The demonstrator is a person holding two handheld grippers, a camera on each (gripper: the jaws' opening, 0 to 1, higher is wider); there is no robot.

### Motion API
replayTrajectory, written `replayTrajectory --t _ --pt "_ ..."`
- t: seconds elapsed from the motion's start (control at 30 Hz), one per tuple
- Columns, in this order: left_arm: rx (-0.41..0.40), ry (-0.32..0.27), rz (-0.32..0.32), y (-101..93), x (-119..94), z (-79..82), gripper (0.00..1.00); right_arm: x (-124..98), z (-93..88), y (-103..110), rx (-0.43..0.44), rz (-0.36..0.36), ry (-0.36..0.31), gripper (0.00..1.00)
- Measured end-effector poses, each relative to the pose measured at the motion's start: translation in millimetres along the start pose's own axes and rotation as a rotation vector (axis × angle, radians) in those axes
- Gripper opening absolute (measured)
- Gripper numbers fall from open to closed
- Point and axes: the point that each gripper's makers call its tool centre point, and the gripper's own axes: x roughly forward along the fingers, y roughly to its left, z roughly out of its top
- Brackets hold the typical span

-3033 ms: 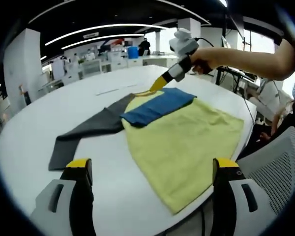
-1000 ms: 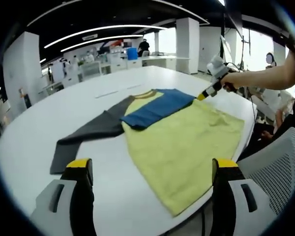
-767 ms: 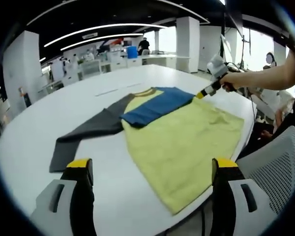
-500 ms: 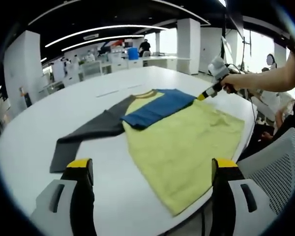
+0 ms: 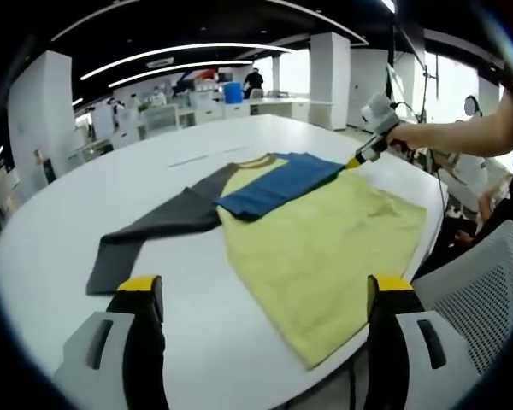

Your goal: Fold the garment on the visible template until the final outline fits inside the template.

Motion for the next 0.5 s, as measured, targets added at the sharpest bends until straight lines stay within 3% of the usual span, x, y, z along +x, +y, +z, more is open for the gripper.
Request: replayTrajectory --t 0.07,0.2,0.37,0.5 --pt "0.002 0.001 0.0 0.1 0.3 0.0 0.96 0.5 -0.8 -2.0 -0.009 -0.007 0.006 0.0" --pt "0.003 -0.003 -0.001 -0.1 0.8 1.6 0.96 3.1 -6.6 -0.8 0.068 0.019 0.017 0.0" --pt "0.005 -0.002 0.001 0.6 0.6 1.8 0.96 -0.3 -10.5 2.3 0.101 0.049 0.011 0.0" --pt "0.006 0.0 0.0 0.3 1.1 1.3 0.96 -3.7 -16.2 5.8 0.114 0.072 0.017 0.05"
